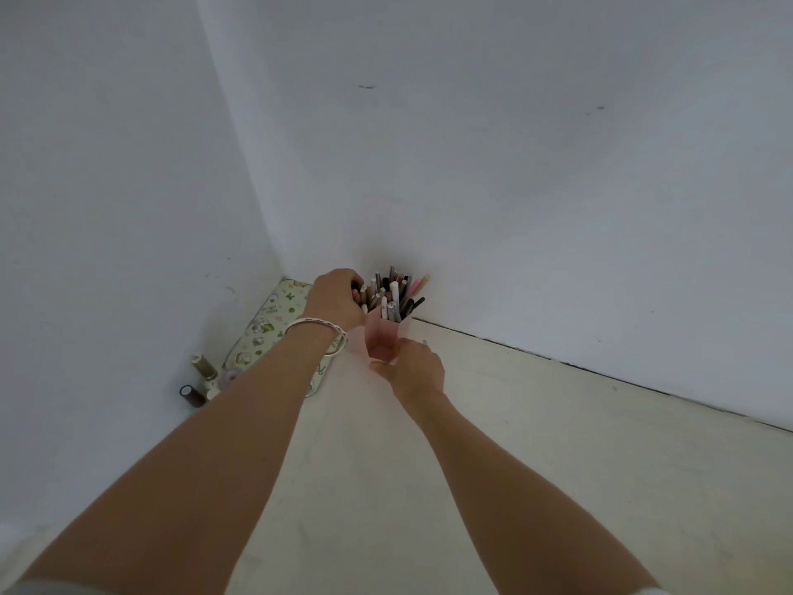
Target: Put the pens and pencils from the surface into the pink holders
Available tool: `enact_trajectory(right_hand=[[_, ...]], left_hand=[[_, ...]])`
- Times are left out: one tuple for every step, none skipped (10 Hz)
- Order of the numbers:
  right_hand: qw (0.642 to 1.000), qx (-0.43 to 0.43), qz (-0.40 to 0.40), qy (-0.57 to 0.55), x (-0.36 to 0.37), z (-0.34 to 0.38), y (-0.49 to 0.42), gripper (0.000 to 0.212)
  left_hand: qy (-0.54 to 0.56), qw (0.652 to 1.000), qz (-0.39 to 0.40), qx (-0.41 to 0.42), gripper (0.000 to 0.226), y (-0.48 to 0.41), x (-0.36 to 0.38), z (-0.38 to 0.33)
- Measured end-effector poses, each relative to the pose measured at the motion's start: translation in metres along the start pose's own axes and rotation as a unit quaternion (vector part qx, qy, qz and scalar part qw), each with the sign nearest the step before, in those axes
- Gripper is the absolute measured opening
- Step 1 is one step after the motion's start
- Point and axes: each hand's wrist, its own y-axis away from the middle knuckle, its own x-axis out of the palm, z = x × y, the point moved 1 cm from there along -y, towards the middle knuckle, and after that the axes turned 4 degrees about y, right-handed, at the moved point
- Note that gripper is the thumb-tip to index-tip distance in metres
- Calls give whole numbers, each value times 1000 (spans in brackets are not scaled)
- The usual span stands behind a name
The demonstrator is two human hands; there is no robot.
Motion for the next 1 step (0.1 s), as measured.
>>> enact_trajectory(right_hand=[[997, 24, -8, -79, 5, -4, 7, 64]], left_hand=[[117, 993, 13, -10, 98, 7, 1, 2]])
